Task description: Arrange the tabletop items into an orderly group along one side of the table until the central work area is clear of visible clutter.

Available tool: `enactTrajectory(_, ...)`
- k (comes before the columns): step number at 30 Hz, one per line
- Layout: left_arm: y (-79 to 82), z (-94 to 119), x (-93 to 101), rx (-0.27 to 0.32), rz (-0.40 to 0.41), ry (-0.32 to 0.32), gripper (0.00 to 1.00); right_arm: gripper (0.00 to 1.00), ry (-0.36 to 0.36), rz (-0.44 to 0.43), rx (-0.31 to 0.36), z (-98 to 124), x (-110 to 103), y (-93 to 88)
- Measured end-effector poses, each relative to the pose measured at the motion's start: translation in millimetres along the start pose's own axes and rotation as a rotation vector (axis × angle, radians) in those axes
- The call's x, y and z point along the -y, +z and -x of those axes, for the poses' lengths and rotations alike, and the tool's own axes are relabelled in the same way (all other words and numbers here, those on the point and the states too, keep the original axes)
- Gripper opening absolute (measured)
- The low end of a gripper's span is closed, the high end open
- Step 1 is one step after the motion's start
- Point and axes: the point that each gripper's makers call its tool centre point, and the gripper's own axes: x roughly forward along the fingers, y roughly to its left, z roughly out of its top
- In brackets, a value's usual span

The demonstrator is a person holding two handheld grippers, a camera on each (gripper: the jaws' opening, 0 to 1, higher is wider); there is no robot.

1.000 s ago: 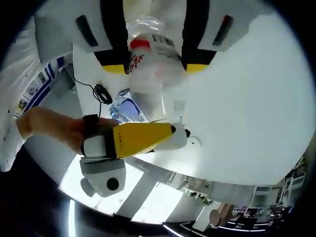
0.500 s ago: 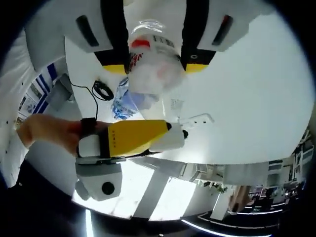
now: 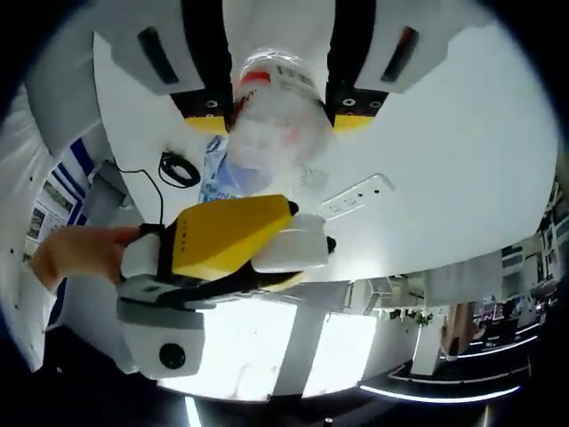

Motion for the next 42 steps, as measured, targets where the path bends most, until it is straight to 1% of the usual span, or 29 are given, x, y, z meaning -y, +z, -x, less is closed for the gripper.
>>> enactTrajectory(2, 2.2, -1.3, -1.6, 0.008, -0.032, 0.003, 0.40, 0.20, -0.014, 0.030, 0.000, 1.3, 0.6, -0.1)
enactTrajectory(5, 2.4, -2.6, -2.0, 0.008, -0.061, 0.003, 0.40, 0.20, -0.034, 0.067, -0.003, 3.0, 1.1, -1.2)
enactTrajectory(9, -0.6, -5.2, -1.8, -0.004, -0.093, 0.000, 0.40, 0.20, -0.054, 0.107, -0.006, 3.7, -0.8, -5.6)
enactTrajectory(13, -6.7, -8.2, -1.6, -0.012, -0.135, 0.009, 0.40, 0.20, -0.077, 0.213, -0.029, 3.6, -4.9, -12.7)
enactTrajectory(17, -13.1, -9.0, -1.0, -0.024, -0.145, 0.004, 0.40, 0.20, -0.089, 0.234, -0.038, 2.4, -9.3, -19.3)
enactTrajectory(22, -18.9, -8.9, -0.1, -0.032, -0.147, -0.002, 0.39, 0.20, -0.095, 0.247, -0.049, 1.2, -9.5, -24.6)
enactTrajectory(31, -20.5, -10.7, -2.1, -0.037, -0.160, -0.002, 0.39, 0.20, -0.125, 0.299, -0.059, -0.5, -7.5, -28.1)
enactTrajectory(42, -23.1, -12.1, -3.4, -0.041, -0.158, -0.008, 0.40, 0.20, -0.149, 0.286, -0.067, -1.1, -3.8, -30.7)
